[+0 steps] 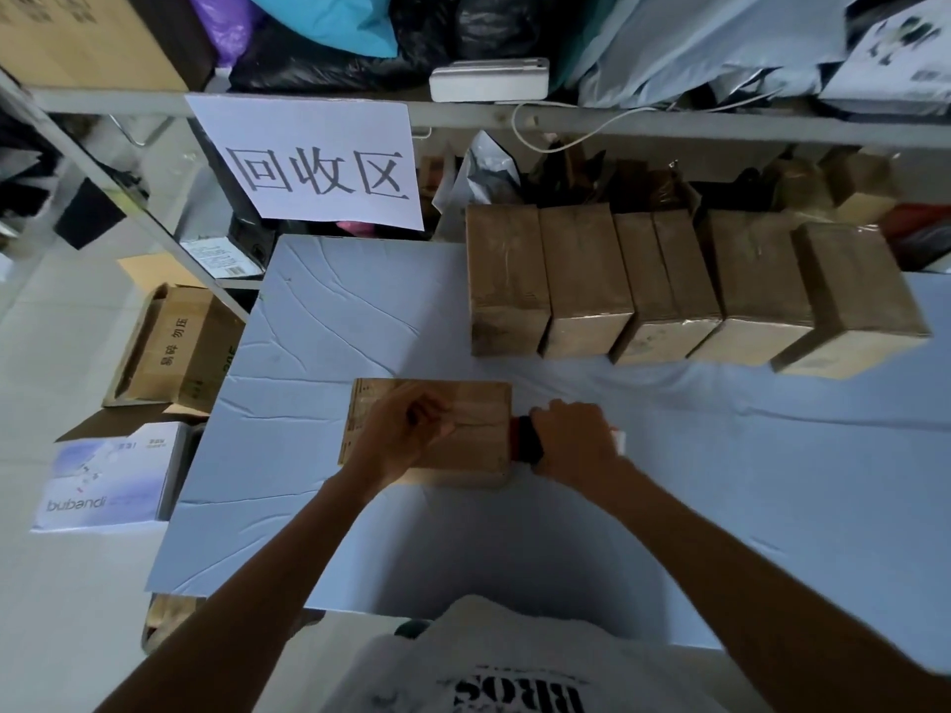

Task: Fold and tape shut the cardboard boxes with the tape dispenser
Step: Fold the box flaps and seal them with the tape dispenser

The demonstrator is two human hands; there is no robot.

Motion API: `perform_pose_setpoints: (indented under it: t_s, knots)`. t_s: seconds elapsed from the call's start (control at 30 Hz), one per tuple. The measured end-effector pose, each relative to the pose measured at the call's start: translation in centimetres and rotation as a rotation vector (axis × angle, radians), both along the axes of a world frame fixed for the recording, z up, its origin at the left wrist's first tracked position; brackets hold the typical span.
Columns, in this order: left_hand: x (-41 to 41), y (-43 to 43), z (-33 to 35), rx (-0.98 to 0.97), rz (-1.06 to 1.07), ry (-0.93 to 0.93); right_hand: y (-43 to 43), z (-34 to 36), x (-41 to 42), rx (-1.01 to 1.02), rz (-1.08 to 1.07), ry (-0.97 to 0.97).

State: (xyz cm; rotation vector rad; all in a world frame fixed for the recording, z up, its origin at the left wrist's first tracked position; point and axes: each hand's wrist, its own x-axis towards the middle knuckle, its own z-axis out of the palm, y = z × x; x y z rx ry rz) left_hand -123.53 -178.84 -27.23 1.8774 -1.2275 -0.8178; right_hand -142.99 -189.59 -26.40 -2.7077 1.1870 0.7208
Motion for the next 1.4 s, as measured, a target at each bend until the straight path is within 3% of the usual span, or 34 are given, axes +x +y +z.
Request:
perform_pose_setpoints:
  t_s: [0.1,0.23,0.43,0.53,0.6,0.73,0.8,0.9,1.0,1.13,1.3,1.4]
  knots:
    - [-0.3,0.3,-0.3,0.002,0.022,-0.006,0.6,-1.8,-2.8,-0.086,-0.111,-0.179]
    - [-0.3,-0.1,-0.1,0.013,0.030,-0.045,-0.6,-3.7,-5.1,-0.197,-0.219,-0.251]
    - [-0.4,-0.1,0.6,0.012,0.009,-0.057,0.7,-5.9,-5.7,0.027,-0.273,-0.375]
    - [-0.3,-0.2,0.8,0.008,0.001,-0.111,0.7,-5.6,-5.1,-0.040,-0.418,-0.582]
    - [-0.3,-0.2,0.8,0.013,-0.006,-0.141,0.5,-4.7,-3.9,-0.086,-0.476,-0.553]
    - [-0.2,-0.1,0.5,0.021,-0.005,-0.153,1.4,-2.2,0.8,0.212,-0.526,-0.806]
    - [0.0,-0.1,0.4,0.021,-0.028,-0.164,1.7,-1.6,2.6,0.321,-0.604,-0.783]
    - [0.3,-0.1,0.6,0.012,-0.063,-0.146,1.3,-1.0,3.4,0.326,-0.653,-0.753]
    - [0.7,0.7,0.6,-0.006,0.120,-0.241,0.6,-0.7,3.5,0.337,-0.690,-0.678]
    - [1.9,1.8,0.8,0.133,0.472,-0.273,0.7,-0.3,3.5,0.358,-0.769,-0.661]
    - [3.8,2.1,1.3,0.307,0.509,-0.173,1.6,-0.4,3.8,0.215,-0.682,-0.699]
    - [4.3,2.4,1.6,0.352,0.540,-0.147,1.9,-0.4,3.6,0.232,-0.721,-0.735]
